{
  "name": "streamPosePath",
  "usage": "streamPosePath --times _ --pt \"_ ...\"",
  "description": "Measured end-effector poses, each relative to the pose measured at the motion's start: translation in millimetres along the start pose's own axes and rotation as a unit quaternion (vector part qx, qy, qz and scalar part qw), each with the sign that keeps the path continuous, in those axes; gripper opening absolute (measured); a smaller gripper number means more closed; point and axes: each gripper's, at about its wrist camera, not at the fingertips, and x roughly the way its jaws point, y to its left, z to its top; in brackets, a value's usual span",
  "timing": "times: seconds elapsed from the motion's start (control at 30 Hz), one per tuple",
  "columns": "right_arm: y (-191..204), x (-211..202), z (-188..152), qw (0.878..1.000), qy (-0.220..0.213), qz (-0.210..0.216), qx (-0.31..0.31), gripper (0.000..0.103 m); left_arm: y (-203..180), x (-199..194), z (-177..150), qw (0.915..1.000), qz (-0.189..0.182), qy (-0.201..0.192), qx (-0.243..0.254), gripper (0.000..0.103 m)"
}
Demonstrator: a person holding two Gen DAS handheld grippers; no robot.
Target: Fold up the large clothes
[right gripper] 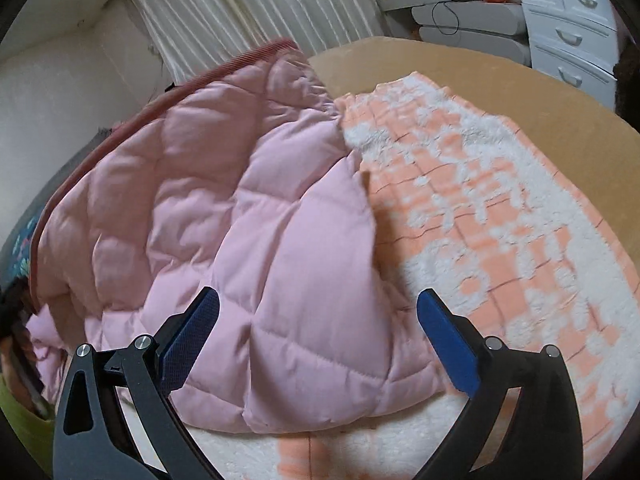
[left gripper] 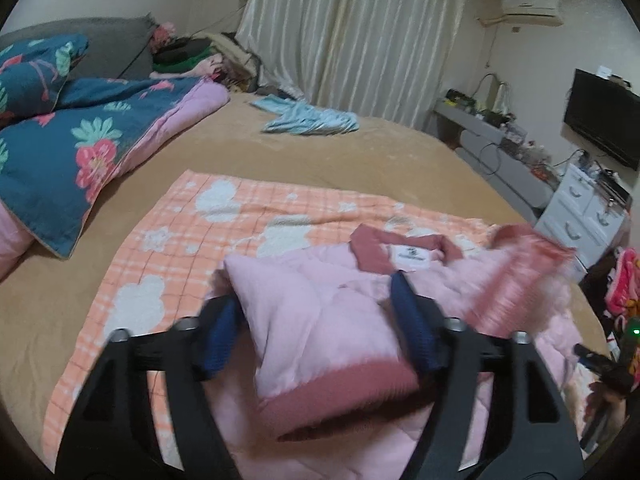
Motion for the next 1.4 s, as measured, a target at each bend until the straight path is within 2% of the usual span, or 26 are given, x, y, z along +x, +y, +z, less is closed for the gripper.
streamPosePath --times 0.13,0.2,0.33,0.47,0.6,0.73,0.9,1.1,1.23,1.27,1.3,1.33,1.37,1.4 --pt "14 -4 -1 1.0 -0.007 -0.003 -0.023 0.098 -15 -21 11 0.9991 0.002 -0.035 0.024 0.08" --pt "20 -12 1 0.999 -0.015 -0.001 -0.032 0.098 -21 -31 16 0.9984 0.001 -0.047 0.031 0.09" --pt "29 -35 5 0.998 -0.04 -0.002 -0.056 0.098 -24 -43 21 0.9972 0.01 -0.062 0.04 0.094" --pt "37 -58 8 0.994 -0.065 -0.009 -0.086 0.098 -20 -43 18 0.9969 0.028 -0.057 0.047 0.094" --pt "41 -65 10 0.99 -0.073 -0.031 -0.116 0.098 -8 -29 4 0.9975 0.046 -0.026 0.046 0.094" --pt "39 -57 8 0.989 -0.058 -0.057 -0.126 0.098 7 -12 -15 0.9972 0.06 0.01 0.044 0.094" --pt "30 -28 7 0.988 -0.027 -0.079 -0.129 0.098 28 16 -42 0.995 0.073 0.06 0.034 0.094" --pt "28 6 -1 0.985 0.004 -0.081 -0.152 0.098 58 44 -72 0.9933 0.036 0.108 -0.02 0.094" --pt "29 23 -9 0.983 0.017 -0.078 -0.164 0.097 60 58 -90 0.9923 0.01 0.122 -0.022 0.094" --pt "29 25 -9 0.983 0.019 -0.077 -0.165 0.092 60 60 -92 0.9921 0.009 0.123 -0.023 0.094" --pt "30 28 -10 0.983 0.022 -0.07 -0.166 0.078 59 62 -93 0.9922 0.007 0.122 -0.025 0.082" --pt "32 29 -10 0.982 0.021 -0.073 -0.17 0.07 56 62 -93 0.9928 0.001 0.118 -0.023 0.068" --pt "36 30 -9 0.979 0.016 -0.085 -0.183 0.05 52 61 -93 0.9936 0.002 0.112 -0.016 0.046" --pt "38 29 -6 0.979 0.013 -0.087 -0.185 0.04 41 58 -90 0.9948 0.021 0.1 0.008 0.034"
